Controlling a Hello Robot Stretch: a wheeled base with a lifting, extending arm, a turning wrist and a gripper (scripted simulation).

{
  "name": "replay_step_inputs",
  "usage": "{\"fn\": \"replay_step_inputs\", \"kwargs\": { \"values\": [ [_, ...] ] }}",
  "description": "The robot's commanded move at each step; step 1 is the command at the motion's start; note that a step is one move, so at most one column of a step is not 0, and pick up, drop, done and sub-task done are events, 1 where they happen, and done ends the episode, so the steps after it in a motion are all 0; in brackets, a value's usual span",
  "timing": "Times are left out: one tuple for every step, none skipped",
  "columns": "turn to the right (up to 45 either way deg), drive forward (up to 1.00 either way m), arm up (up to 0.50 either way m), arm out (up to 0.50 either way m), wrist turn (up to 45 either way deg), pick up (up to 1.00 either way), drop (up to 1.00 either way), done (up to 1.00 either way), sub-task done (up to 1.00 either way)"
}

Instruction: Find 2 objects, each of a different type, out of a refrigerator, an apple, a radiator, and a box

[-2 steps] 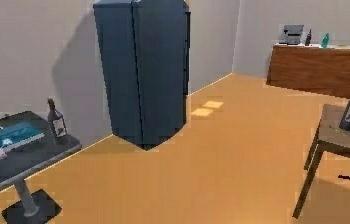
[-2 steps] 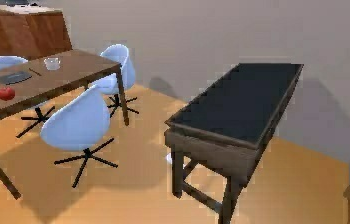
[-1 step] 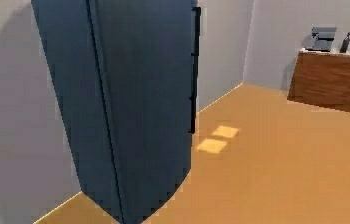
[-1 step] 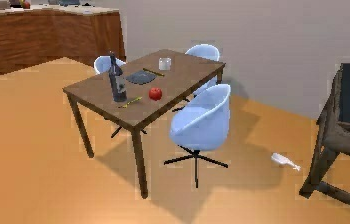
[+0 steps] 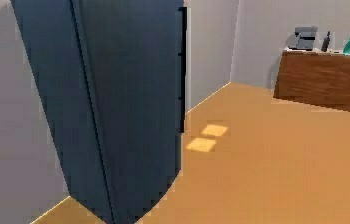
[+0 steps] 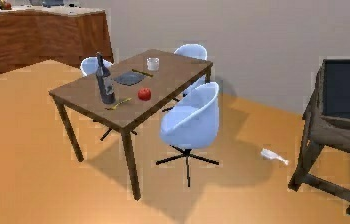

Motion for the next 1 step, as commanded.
{"fn": "replay_step_inputs", "kwargs": {
  "values": [
    [0.0, 0.25, 0.0, 0.0, 0.0, 0.0, 0.0, 0.0, 0.0]
  ]
}}
